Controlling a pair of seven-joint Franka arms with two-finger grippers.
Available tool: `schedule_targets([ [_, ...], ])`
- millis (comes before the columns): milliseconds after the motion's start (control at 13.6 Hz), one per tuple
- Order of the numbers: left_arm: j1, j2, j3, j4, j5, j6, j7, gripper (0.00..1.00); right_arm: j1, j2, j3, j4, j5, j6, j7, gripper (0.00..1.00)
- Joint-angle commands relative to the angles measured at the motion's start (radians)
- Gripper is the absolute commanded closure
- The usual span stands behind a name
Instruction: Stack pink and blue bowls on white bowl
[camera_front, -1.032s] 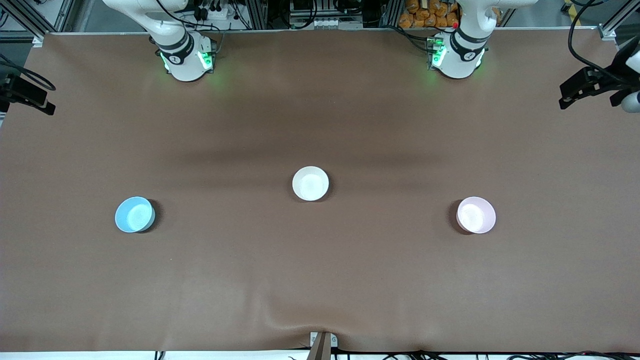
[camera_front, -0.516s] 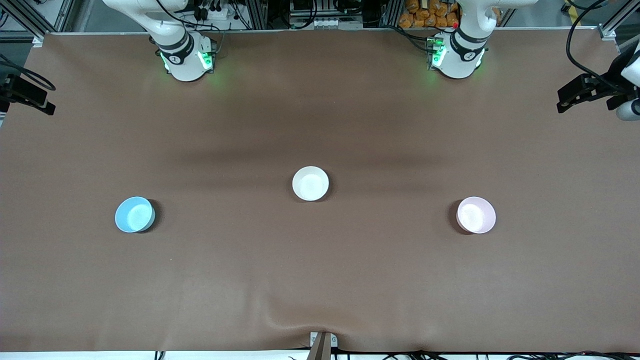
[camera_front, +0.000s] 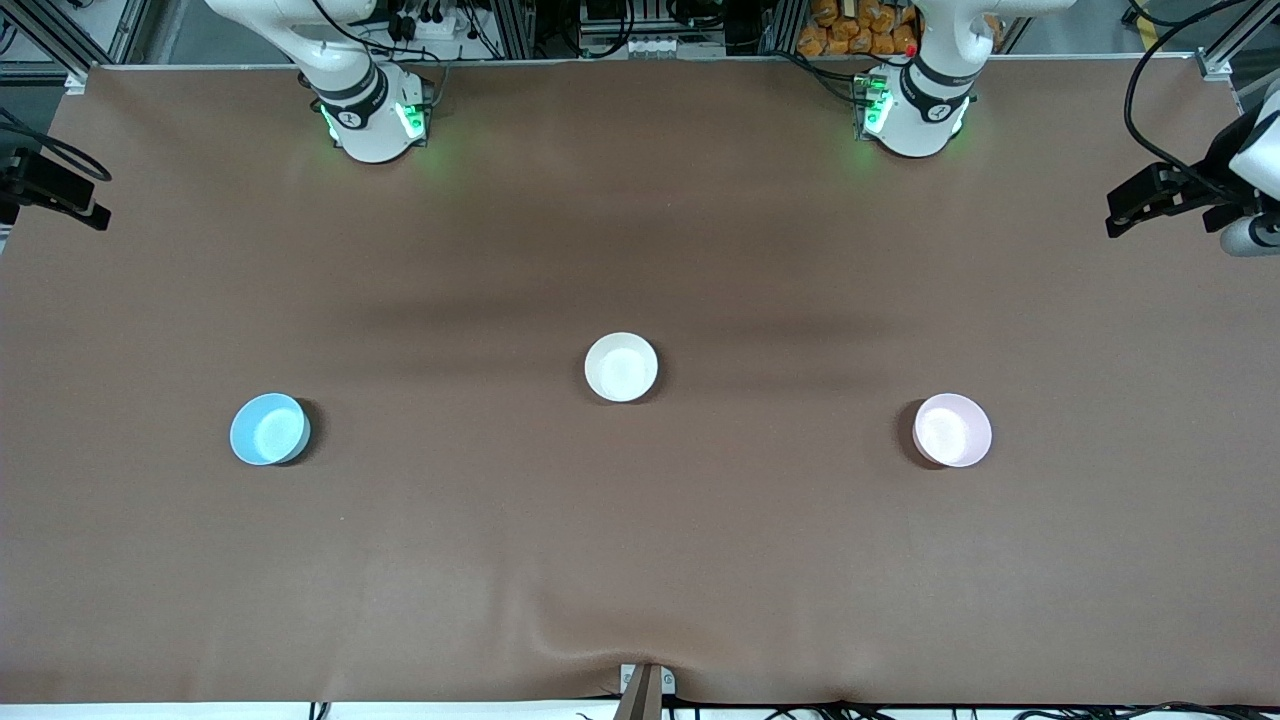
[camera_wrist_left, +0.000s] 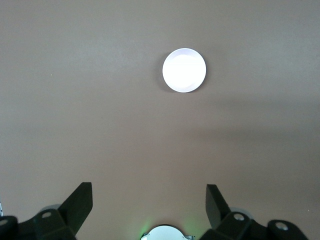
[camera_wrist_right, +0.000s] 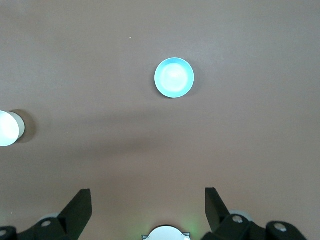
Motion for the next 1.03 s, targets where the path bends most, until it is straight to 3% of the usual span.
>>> schedule_targets([
  [0, 0.015, -0.011, 0.0, -0.042, -0.014, 0.04, 0.02, 0.0, -0.006, 0.004, 0.005, 0.019, -0.009, -0.014, 0.015, 0.0],
  [516, 0.036, -0.011, 0.002, -0.168, -0.014, 0.182, 0.02, 0.0, -0.006, 0.004, 0.005, 0.019, -0.009, -0.014, 0.015, 0.0],
  [811, 0.049, 0.001, 0.0, -0.329, -0.014, 0.421, 0.02, 0.0, -0.006, 0.004, 0.005, 0.019, -0.009, -0.012, 0.015, 0.0],
  [959, 0.049, 0.053, 0.0, -0.392, -0.043, 0.556, 0.02, 0.0, -0.006, 0.004, 0.005, 0.019, -0.009, -0.012, 0.015, 0.0],
])
